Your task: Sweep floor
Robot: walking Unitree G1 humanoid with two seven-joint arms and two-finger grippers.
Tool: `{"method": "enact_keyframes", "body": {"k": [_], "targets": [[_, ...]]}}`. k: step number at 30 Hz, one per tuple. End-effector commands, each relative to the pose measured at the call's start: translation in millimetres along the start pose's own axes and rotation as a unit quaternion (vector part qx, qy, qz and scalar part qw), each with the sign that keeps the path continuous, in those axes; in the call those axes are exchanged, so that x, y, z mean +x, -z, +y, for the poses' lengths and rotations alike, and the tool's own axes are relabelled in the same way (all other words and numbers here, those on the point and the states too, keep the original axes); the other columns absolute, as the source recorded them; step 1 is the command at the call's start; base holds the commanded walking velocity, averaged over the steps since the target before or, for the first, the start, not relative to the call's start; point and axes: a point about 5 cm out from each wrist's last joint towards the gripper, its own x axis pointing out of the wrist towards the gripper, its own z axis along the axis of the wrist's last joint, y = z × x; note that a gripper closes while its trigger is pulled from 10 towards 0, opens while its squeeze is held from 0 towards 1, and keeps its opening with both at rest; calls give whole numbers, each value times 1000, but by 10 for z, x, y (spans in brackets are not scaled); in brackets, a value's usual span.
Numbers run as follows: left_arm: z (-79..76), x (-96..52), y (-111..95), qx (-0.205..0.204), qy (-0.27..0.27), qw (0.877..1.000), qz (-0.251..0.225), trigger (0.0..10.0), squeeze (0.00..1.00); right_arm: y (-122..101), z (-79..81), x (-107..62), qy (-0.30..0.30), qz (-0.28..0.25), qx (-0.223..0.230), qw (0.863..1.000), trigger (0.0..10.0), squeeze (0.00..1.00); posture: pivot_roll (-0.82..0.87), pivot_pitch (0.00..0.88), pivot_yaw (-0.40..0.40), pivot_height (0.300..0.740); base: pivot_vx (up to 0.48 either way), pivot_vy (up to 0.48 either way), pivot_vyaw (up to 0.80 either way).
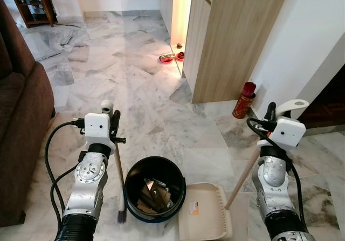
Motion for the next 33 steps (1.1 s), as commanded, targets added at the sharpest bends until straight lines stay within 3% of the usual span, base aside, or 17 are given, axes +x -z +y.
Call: {"method": "enact_keyframes", "body": {"k": [1, 6, 11, 33], "targets": [[-31, 14, -93, -13, 6, 1000, -22, 10000, 0, -77, -37, 75, 6, -22, -2, 1000, 10000, 0, 183, 42, -51, 740, 0, 0, 0], [-16, 13, -103, -5, 6, 1000, -24, 10000, 0, -78, -115, 104, 20, -25, -13, 999, 10000, 0, 187, 38, -50, 740, 0, 0, 0], [-11, -4, -109, 44, 22, 998, -29, 10000, 0, -79, -140, 110, 20, -29, -29, 999, 10000, 0, 188, 47, -50, 740, 0, 0, 0], [5, -31, -93, 61, 13, 998, -28, 10000, 0, -55, -91, 80, 8, -27, -37, 999, 10000, 0, 189, 65, -55, 740, 0, 0, 0]]}}
